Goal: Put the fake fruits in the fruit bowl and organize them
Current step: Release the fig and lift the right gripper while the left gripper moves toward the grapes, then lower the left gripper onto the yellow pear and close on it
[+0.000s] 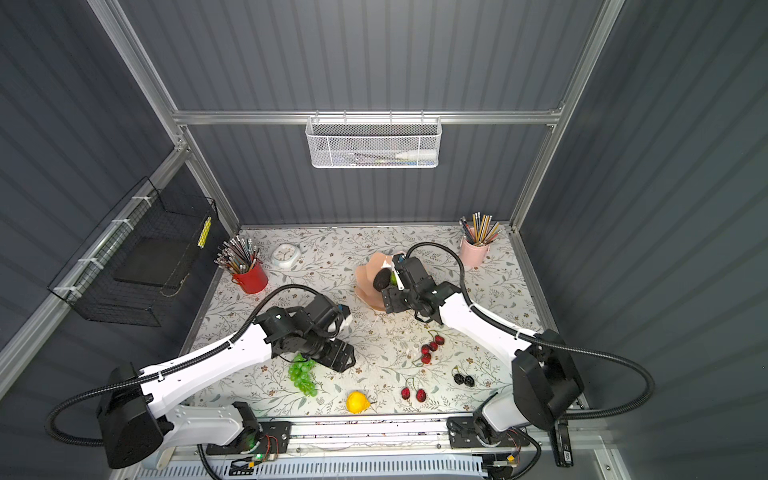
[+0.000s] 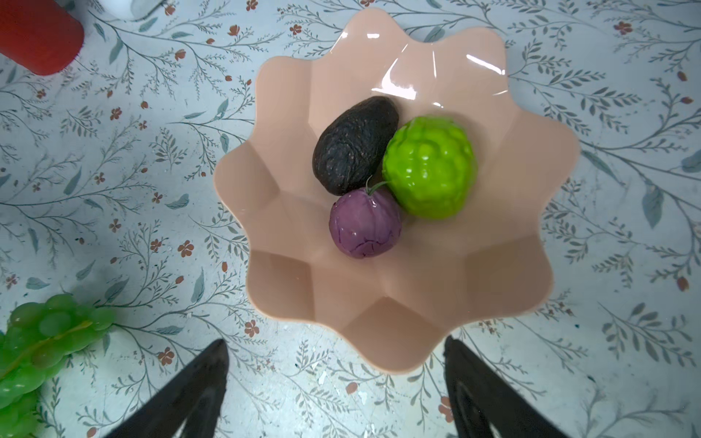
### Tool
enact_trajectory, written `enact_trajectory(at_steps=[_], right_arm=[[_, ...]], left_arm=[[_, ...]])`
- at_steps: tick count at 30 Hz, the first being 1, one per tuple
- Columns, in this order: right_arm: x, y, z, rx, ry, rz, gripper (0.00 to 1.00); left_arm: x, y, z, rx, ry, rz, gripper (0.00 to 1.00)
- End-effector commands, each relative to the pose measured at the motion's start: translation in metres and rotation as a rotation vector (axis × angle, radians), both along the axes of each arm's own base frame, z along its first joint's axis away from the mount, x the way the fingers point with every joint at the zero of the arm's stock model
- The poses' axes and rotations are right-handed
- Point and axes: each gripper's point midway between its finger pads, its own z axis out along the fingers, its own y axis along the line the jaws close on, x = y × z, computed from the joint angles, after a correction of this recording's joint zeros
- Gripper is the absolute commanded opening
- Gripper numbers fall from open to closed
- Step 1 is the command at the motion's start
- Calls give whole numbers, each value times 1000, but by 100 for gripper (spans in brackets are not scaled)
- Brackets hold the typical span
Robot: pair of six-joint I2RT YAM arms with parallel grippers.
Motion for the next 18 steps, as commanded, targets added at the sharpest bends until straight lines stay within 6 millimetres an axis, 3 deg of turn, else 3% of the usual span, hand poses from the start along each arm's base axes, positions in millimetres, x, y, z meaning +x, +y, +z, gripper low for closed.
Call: enact_trajectory(at_steps=[1, 8, 13, 18], right_arm=[[-2, -6, 11, 80, -30, -49, 89], [2, -18, 11, 119, -43, -82, 90], [3, -20, 8, 130, -42, -88, 90], [4, -18, 3, 154, -23, -90, 90]], left_arm=[[-27, -4, -13, 37, 56, -97, 87], [-61, -30, -36, 76, 87, -230, 87], [-82, -37, -56, 137, 96, -308, 87], [-86, -38, -70, 180, 97, -337, 85]])
